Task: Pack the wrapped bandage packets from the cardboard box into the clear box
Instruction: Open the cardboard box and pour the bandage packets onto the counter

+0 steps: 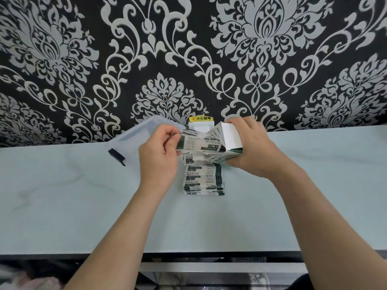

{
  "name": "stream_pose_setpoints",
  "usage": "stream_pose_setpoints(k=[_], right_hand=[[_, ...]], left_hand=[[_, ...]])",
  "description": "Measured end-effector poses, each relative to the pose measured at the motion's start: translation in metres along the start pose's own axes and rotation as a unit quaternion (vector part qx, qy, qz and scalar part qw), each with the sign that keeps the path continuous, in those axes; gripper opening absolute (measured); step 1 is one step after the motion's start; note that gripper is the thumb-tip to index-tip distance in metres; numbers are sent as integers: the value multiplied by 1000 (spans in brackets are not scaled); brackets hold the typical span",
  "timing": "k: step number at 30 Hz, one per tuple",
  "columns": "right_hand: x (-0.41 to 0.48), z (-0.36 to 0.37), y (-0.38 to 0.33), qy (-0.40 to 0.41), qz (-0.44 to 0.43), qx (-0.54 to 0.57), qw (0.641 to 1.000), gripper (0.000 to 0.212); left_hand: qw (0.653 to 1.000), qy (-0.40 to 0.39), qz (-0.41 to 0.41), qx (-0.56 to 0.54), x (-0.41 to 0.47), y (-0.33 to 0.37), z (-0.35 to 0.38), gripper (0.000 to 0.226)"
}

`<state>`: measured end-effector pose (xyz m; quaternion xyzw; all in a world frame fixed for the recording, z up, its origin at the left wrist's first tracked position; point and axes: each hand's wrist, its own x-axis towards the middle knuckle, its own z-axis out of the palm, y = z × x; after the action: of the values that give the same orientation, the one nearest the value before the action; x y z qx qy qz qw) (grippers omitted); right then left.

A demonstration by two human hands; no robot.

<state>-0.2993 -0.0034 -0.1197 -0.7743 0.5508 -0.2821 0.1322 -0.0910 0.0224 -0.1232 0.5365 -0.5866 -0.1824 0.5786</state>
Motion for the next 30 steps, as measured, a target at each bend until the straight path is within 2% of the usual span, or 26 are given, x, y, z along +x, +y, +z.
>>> stream_pose_setpoints(k=[5, 9, 11, 13, 14, 15, 16, 18, 20, 21, 23, 25, 27, 30], right_hand=[[2, 2, 8, 33, 15, -66, 997, 75], [1, 1, 16, 79, 28, -60, 995, 74], [1, 1, 17, 110, 22, -55, 992, 72], [1, 0, 15, 133, 12, -40, 990, 71], [0, 1, 13, 142, 5, -24, 990, 71], [1, 1, 11, 154, -11, -9, 988, 72], [0, 3, 8, 161, -28, 8, 987, 72], [-1, 8, 0, 173, -58, 24, 983, 72], [-1, 12, -6, 186, -68, 9, 980, 74], [-1, 14, -10, 189, -63, 1, 980, 75], [-2, 17, -16, 182, -60, -16, 981, 78], [-3, 19, -22, 172, -69, -41, 982, 79], [-3, 21, -25, 175, -82, -60, 979, 75], [-3, 24, -30, 197, -103, -74, 972, 69]], left_hand=[[994, -2, -101, 45, 0, -12, -5, 31], [978, -53, -181, 91, -7, -29, -4, 18], [957, -111, -150, 224, -6, -34, -7, 18], [898, -156, -74, 405, -8, -29, -7, 24], [878, -158, -36, 450, -10, -24, -6, 27], [875, -144, 8, 462, -9, -18, -3, 28], [884, -125, 47, 448, -11, -11, -1, 29], [939, -65, 91, 324, -13, 3, 3, 28], [986, -48, 24, 155, -14, 18, 9, 20], [995, -51, -31, 78, -13, 24, 11, 16], [990, -44, -132, -29, -10, 31, 14, 23], [978, -34, -195, -59, -4, 30, 12, 39], [976, -36, -208, -47, 0, 27, 9, 42], [977, -34, -208, -36, 3, 20, 8, 35]])
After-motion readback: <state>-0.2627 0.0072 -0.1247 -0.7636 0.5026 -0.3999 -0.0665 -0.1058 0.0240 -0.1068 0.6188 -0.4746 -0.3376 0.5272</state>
